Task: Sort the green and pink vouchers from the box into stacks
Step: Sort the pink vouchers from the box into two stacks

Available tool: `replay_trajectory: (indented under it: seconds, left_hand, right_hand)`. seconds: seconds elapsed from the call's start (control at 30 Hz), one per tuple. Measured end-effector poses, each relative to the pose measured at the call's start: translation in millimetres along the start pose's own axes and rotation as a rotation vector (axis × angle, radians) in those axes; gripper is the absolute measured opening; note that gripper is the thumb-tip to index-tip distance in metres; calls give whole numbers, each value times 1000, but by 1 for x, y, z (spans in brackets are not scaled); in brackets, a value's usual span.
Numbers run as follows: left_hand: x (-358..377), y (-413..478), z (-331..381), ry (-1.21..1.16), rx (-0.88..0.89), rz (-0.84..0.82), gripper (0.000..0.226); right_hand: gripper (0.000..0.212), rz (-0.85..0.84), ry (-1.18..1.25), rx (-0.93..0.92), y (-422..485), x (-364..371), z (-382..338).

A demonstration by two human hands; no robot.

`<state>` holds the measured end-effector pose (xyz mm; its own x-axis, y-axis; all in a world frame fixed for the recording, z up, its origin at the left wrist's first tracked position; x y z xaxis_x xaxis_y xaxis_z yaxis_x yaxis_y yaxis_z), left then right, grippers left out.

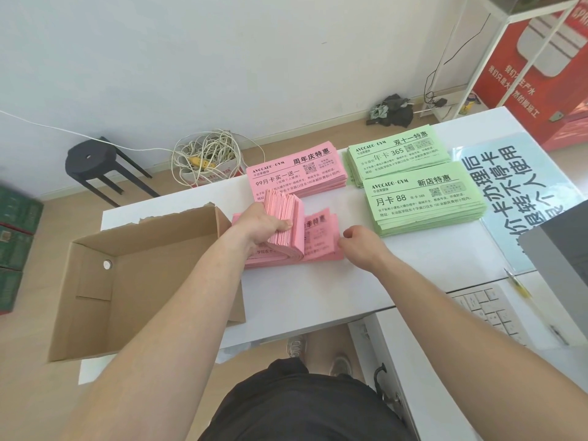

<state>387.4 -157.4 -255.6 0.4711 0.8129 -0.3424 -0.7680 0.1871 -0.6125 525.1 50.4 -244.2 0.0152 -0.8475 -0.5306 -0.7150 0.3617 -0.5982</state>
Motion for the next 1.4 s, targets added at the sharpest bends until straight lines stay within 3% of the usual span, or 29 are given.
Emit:
replay_trajectory:
  seconds: [0.1,0.2,0.33,0.5,0.7,0.9,1.17,1.33,1.4]
  left_hand:
    - [1,-7,6,-28,14,-11,59]
    - [2,-12,10,-50,17,-12,62]
    - [4,-16,12,-56,30,-4,49]
    - [3,-17,9,-67,23,8,49]
    - [1,-19,8,-105,7,15,58]
    - [7,-38,20,-98,37,-8,34]
    - [5,-28,10,-95,17,16,39]
    - [13,-53,28,-116,38,-24,24]
    - [13,-55,28,-97,26,-19,27]
  right_hand:
    - [15,-6,-23,-30,-1,0,-4]
    - [17,-3,-41,-41,-1,-1,-6]
    - [31,-13,-25,-15,2,-1,-1]
    - [13,-13,-48,-40,3,0,-3]
    - [16,-16,-48,-39,3,1,-1]
    - [15,-27,-56,-46,3,3,0]
    - [25,-17,-53,-58,3,5,1]
    - [18,-18,-76,-56,2,4,-1]
    - [24,-18,-73,-58,2,4,-1]
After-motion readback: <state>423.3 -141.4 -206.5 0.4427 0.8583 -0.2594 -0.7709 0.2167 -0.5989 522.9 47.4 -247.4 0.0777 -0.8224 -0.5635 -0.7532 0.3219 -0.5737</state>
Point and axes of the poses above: each hand's wrist, its own y-axis towards the middle knuckle, its own x-axis out of the palm, z = x × y, the point moved 7 cm from there along y, towards the middle knuckle, and after that the axes turned 2 degrees about x, right-handed, at the moved point
